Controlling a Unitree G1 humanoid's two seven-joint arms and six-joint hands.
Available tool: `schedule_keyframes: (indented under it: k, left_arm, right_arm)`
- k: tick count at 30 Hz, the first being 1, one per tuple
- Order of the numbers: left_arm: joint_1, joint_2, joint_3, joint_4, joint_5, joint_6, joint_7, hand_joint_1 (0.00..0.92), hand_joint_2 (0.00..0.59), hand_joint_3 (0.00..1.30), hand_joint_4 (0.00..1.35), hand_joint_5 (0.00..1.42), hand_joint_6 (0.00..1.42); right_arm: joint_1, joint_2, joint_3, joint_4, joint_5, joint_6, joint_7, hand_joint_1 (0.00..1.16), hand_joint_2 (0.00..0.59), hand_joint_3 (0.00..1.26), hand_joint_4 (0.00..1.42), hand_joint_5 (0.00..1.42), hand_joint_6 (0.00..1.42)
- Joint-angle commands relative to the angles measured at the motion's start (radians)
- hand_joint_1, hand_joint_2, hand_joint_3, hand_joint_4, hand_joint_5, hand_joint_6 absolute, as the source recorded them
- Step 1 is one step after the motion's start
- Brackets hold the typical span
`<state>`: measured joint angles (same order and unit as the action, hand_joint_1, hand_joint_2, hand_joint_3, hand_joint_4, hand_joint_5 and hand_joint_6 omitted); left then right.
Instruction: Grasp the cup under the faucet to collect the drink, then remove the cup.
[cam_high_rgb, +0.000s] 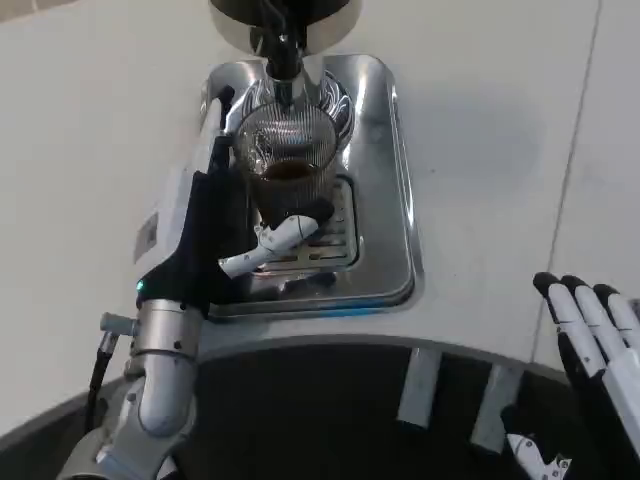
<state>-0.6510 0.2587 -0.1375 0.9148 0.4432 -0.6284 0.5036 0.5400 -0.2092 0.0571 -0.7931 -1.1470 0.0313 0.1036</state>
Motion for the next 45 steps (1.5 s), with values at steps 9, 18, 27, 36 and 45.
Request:
schedule_keyframes:
  k: [9, 18, 27, 36, 45]
  left_arm:
    - [-0.01, -0.018, -0.02, 0.027, 0.008, -0.032, -0.001, 0.455, 0.053, 0.0, 0.0, 0.22, 0.25]
    - [-0.056, -0.02, -0.054, 0.078, 0.039, 0.021, 0.025, 0.546, 0.069, 0.0, 0.0, 0.29, 0.35]
    - [-0.08, -0.048, -0.093, 0.088, 0.086, 0.115, 0.114, 0.657, 0.075, 0.51, 0.5, 0.78, 1.03]
    - [-0.064, -0.153, -0.068, 0.077, 0.023, 0.085, 0.152, 0.733, 0.063, 1.11, 1.1, 1.28, 1.42]
    - [-0.043, -0.166, -0.06, 0.056, -0.006, 0.05, 0.144, 0.797, 0.06, 1.25, 1.27, 1.36, 1.42]
  right_arm:
    - [-0.054, 0.021, 0.016, 0.015, -0.004, 0.019, 0.062, 0.47, 0.455, 0.0, 0.0, 0.0, 0.0]
    - [-0.067, 0.043, 0.018, 0.0, 0.0, 0.033, 0.092, 0.46, 0.439, 0.0, 0.0, 0.0, 0.0]
    - [-0.086, 0.063, 0.014, -0.009, 0.01, 0.054, 0.115, 0.41, 0.427, 0.0, 0.0, 0.0, 0.0]
    - [-0.093, 0.079, 0.008, -0.028, -0.01, 0.086, 0.157, 0.39, 0.413, 0.0, 0.0, 0.0, 0.0]
    - [-0.123, 0.098, 0.024, -0.031, -0.04, 0.114, 0.202, 0.36, 0.416, 0.0, 0.0, 0.0, 0.0]
